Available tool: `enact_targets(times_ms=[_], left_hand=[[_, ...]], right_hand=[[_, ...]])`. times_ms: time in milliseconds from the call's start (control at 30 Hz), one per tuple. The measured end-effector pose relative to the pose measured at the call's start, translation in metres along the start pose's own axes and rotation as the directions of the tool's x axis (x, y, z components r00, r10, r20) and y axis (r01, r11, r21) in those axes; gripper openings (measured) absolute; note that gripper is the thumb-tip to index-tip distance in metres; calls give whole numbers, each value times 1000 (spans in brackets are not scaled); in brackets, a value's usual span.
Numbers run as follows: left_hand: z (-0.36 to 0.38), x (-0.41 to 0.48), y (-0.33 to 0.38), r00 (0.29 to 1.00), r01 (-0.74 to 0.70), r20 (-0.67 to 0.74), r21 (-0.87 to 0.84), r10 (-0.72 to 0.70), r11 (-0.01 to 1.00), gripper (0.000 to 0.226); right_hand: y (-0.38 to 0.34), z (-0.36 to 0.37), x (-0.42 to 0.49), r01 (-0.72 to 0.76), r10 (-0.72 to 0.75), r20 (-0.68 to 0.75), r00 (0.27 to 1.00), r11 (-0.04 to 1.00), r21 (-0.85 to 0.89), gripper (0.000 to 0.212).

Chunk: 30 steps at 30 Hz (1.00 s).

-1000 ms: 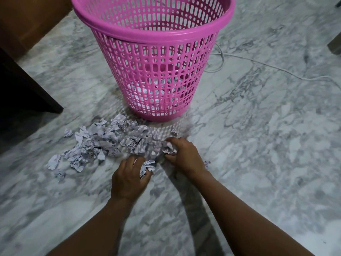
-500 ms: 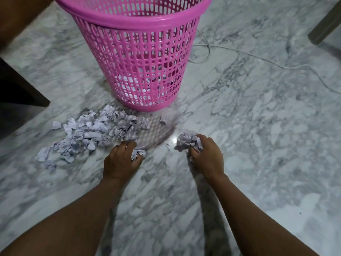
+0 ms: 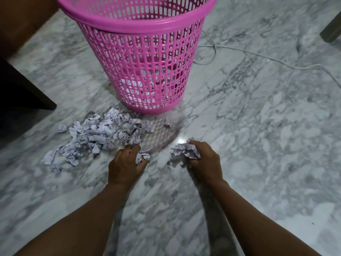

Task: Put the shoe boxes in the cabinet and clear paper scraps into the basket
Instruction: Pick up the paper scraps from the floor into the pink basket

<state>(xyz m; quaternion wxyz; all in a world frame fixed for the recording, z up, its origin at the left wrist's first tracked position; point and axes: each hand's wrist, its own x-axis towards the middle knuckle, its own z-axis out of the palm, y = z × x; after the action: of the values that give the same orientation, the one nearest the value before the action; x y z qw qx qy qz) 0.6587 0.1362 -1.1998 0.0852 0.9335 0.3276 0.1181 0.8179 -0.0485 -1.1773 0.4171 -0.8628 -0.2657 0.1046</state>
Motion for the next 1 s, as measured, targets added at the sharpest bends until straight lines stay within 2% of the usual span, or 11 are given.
enact_targets(times_ms=[67,167,267,333,400,533,633,700,833,933,1000], left_hand=[[0,0,0,1000,3,0,-2,-3,1000,39],[1,0,1,1000,0,-4,-4,0,1000,39],[2,0,0,1000,-3,-3,4,3,1000,42],[1,-1,0,1000,-9,-11,11,9,1000,43],[1,0,0,1000,-7,-10,6,7,1000,42],[-3,3,2,999,44,32,-40,-43,998,43],[-5,8,-1,998,29,57,-68,-26,997,44],[-7,10,-4,998,13,65,-71,-9,997,45],[-10,15,-5,998,-5,70,-90,11,996,47],[-13,22,-4,998,-23,57,-93,28,995,42],[-17,26,-2,998,-8,55,-106,14,994,44]], right_hand=[[-8,5,3,-17,14,28,999,993,115,43],[-14,18,5,73,-87,123,989,990,118,43],[-18,29,4,181,-159,308,938,982,-44,53],[-20,35,3,270,-198,355,914,948,-166,56],[-22,38,4,257,-195,323,926,953,-163,55],[-29,37,28,132,-123,172,977,990,-41,48],[-33,36,67,58,-55,69,996,997,-45,46],[-36,40,91,38,-29,96,995,994,-98,44],[-37,57,105,64,-22,237,971,983,-170,50],[-38,63,103,116,-63,237,969,970,-214,54],[-40,62,101,118,-75,221,972,975,-189,50]])
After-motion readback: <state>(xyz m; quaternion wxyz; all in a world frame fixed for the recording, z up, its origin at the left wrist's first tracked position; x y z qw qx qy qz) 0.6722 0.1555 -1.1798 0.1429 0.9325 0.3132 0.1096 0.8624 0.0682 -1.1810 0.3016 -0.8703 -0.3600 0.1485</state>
